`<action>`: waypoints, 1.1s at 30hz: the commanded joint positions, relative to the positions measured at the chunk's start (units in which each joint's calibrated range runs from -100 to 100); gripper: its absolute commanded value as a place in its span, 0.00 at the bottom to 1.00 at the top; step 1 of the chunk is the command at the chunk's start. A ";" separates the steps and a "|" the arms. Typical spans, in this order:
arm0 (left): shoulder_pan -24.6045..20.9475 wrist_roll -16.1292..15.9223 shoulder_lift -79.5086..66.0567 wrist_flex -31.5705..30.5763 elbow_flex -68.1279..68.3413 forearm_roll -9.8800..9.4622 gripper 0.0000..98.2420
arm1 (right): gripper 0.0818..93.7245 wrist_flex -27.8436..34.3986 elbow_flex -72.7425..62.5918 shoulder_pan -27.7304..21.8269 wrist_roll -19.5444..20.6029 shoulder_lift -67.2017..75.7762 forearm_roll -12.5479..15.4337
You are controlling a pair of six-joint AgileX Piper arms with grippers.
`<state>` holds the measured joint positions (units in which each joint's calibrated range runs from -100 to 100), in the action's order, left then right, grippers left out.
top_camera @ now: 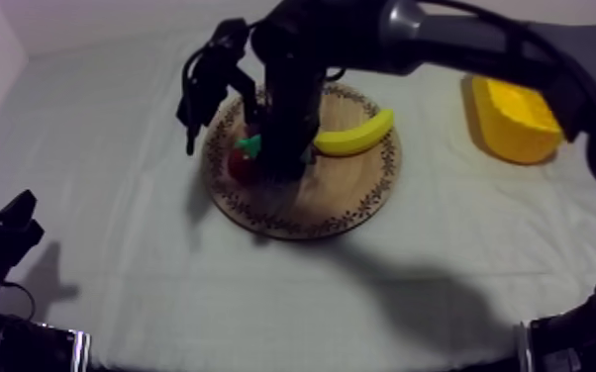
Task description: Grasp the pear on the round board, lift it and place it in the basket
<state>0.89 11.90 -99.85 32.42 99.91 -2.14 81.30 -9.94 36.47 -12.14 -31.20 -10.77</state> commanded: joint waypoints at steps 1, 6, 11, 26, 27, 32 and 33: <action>0.01 -0.01 0.02 0.00 -0.02 -0.03 0.00 | 0.51 0.63 0.06 -0.16 0.18 3.75 -0.09; 0.01 -0.01 0.02 0.00 -0.02 -0.03 0.00 | 0.50 3.30 -0.27 -0.51 1.56 10.18 0.17; 0.01 -0.01 0.02 0.00 -0.02 -0.03 0.00 | 0.49 5.86 -0.65 -0.76 4.32 15.46 -0.38; 0.01 0.00 0.02 0.00 -0.02 -0.03 0.00 | 0.48 9.44 3.42 -10.80 8.97 24.31 0.47; 0.01 0.00 0.02 0.00 -0.02 -0.03 0.00 | 0.48 9.41 3.79 -12.02 8.89 24.54 0.51; 0.01 -0.01 0.02 0.00 -0.02 -0.03 0.00 | 0.48 9.04 5.08 -18.43 8.22 25.12 0.74; 0.01 -0.01 0.02 0.00 -0.02 -0.03 0.00 | 0.48 8.81 5.32 -19.66 8.05 25.11 0.72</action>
<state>0.89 11.90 -99.85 32.42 99.91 -2.14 90.46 -4.85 20.52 -3.89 -6.08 -10.06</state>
